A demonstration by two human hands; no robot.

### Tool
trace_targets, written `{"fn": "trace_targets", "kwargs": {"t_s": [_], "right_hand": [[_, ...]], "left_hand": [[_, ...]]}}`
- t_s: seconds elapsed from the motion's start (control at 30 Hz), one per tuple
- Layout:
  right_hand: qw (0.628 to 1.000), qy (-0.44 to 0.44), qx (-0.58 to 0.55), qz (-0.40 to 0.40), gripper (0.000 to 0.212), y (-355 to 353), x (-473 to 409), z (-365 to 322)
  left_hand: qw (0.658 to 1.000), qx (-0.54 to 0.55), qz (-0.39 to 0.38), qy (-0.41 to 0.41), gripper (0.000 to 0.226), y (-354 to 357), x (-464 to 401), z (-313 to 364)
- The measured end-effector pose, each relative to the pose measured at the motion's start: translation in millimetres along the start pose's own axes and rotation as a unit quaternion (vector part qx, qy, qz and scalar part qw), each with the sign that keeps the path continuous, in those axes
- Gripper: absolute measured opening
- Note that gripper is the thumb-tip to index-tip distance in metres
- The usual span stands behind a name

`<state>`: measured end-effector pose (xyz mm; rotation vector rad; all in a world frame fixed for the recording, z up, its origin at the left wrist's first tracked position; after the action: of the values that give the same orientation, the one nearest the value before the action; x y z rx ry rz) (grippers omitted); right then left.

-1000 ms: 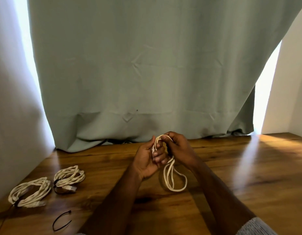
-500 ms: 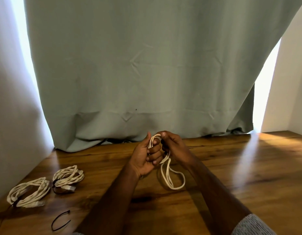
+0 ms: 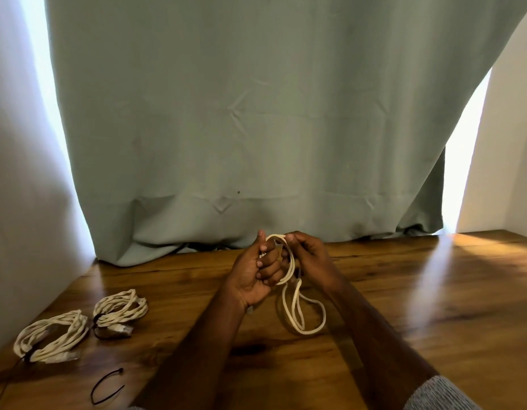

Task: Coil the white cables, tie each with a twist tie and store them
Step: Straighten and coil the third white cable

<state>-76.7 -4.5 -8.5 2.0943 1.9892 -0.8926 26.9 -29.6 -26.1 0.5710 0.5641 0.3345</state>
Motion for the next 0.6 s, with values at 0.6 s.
{"fn": "trace_targets", "kwargs": {"t_s": [0.6], "right_hand": [[0.914, 0.244, 0.123, -0.3, 0.02, 48, 24, 26]], "left_hand": [[0.98, -0.054, 0.097, 0.167, 0.032, -13, -2, 54]]}}
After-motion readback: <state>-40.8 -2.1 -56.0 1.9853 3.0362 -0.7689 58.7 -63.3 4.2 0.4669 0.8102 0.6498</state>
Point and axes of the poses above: each hand's wrist, its own x-axis away from the middle knuckle, its own y-axis out of the palm, z = x × y, the point moved 8 cm from there along -x, towards the middle knuckle, and after that the axes turned 14 degrees about -z, right-handed, at the moved point
